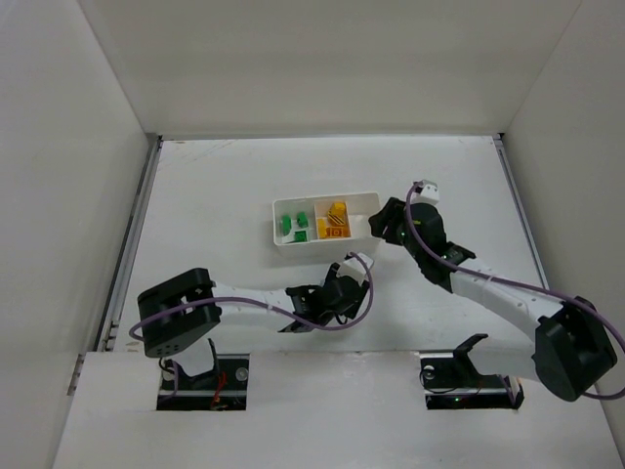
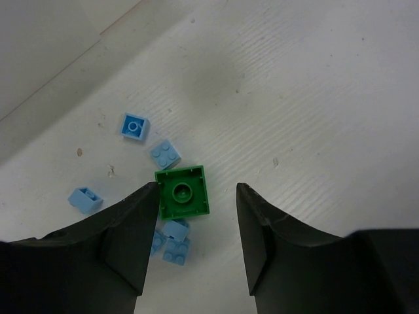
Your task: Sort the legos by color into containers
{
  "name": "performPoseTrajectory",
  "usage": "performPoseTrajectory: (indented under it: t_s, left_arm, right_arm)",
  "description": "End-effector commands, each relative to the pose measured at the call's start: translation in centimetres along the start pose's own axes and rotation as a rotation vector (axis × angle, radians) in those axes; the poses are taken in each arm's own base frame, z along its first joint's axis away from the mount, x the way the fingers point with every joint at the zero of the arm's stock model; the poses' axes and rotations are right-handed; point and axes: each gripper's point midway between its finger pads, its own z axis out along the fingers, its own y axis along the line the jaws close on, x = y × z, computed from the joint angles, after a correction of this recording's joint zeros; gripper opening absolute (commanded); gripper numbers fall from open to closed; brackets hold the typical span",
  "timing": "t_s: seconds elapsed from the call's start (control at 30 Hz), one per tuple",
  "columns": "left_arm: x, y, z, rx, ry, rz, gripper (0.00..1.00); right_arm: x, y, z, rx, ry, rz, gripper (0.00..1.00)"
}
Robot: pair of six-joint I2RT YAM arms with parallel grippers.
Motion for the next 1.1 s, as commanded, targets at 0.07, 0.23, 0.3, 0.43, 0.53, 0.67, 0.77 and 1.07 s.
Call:
performPoseTrajectory:
  t_s: [0.07, 0.23, 0.3, 0.43, 0.53, 0.67, 0.77, 1.07]
  left_arm:
    - [-0.4, -0.5, 0.1, -0.013, 0.003, 0.004, 0.46]
    - [0.3, -0.5, 0.7, -0.026, 0.018, 0.019, 0.38]
    - [0.2, -0.6, 0.7, -0.025, 0.013, 0.018, 0.31]
    - [-0.9, -0.7, 0.6, -0.021, -0.016, 0.013, 0.20]
    - [-1.8, -0.8, 0.2, -0.011, -0.038, 0.016, 0.16]
    - [-4.4, -0.7, -1.5, 0.011, -0.104, -0.022, 0.14]
    - [-7.3, 0.3, -3.7, 0.023, -0.187, -0.080, 0.14]
    - [-14.4, 11.2, -6.6, -0.199, -0.401, -0.288, 0.16]
  right_arm:
    - [-2.2, 1.9, -0.8, -0.079, -0.076, 0.039, 0.61]
    - [-2.4, 2.0, -0.9, -0.085, -0.084, 0.039, 0.62]
    - [-2.3, 1.9, -0.8, -0.085, -0.084, 0.037, 0.62]
    - [-2.4, 2.0, -0.9, -0.088, -0.089, 0.039, 0.62]
    - [-2.5, 2.0, -1.0, -0.092, -0.094, 0.040, 0.62]
    - [-2.7, 2.0, -1.4, -0.098, -0.102, 0.043, 0.62]
    - [-3.0, 2.1, -1.7, -0.102, -0.112, 0.049, 0.62]
    - [-3.3, 2.6, -2.1, -0.117, -0.126, 0.042, 0.51]
